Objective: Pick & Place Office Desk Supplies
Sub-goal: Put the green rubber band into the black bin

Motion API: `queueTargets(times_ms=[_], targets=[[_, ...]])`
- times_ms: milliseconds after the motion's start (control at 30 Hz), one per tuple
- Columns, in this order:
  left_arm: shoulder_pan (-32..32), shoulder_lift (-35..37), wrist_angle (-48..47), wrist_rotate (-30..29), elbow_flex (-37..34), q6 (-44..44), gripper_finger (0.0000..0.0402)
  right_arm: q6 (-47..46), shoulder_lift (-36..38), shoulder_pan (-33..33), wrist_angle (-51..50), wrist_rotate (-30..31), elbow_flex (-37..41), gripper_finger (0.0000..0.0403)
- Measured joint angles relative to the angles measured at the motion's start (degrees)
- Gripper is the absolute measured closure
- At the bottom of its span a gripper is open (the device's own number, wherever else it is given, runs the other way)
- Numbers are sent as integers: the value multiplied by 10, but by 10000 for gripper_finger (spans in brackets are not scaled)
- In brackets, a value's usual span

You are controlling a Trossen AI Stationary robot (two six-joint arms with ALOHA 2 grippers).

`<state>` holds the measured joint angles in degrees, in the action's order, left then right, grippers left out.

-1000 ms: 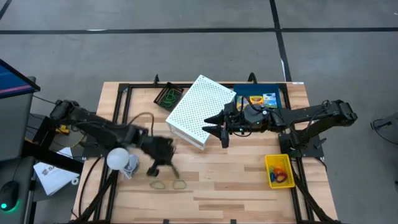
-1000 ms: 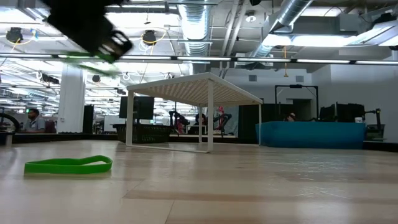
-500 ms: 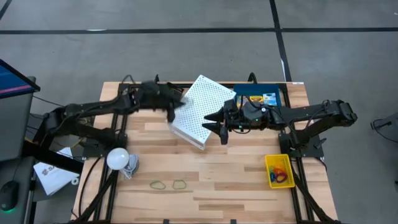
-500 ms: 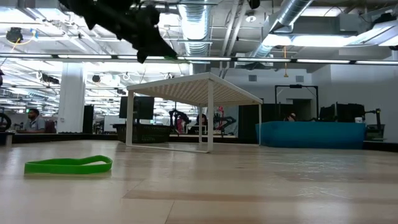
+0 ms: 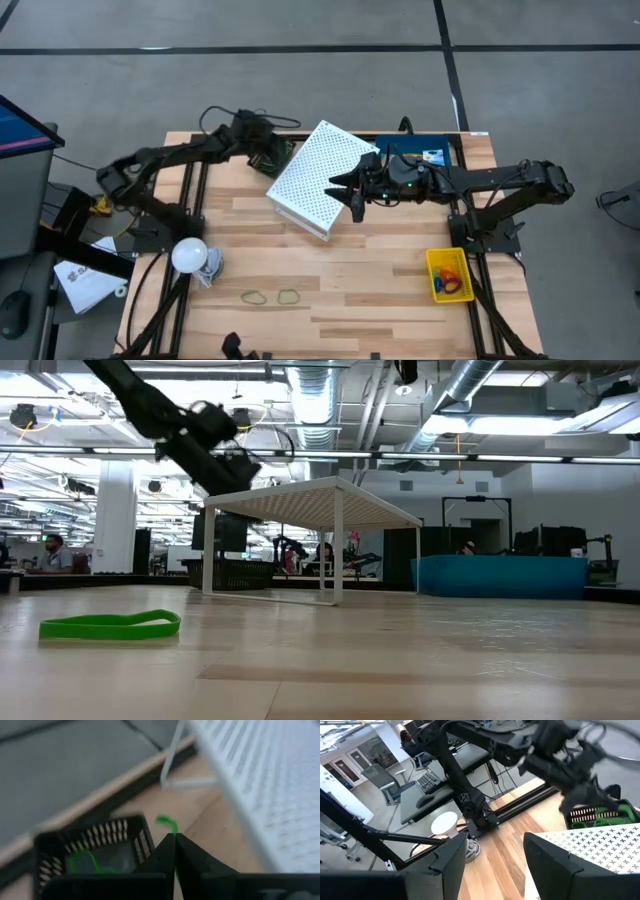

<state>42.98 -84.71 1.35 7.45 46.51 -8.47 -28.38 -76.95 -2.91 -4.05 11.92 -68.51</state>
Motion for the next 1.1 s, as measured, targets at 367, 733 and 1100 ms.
queueTargets(times_ms=[367,733,1100], targets=[[-2,-59,-6,-111,0,-56,401,-16,0,-5,-3,0,0,210],[3,-58,-56,-161,0,-69,392,-16,0,-8,-3,0,0,210],[3,-58,-68,-187,0,-68,286,-22,0,-16,-3,1,0,210]])
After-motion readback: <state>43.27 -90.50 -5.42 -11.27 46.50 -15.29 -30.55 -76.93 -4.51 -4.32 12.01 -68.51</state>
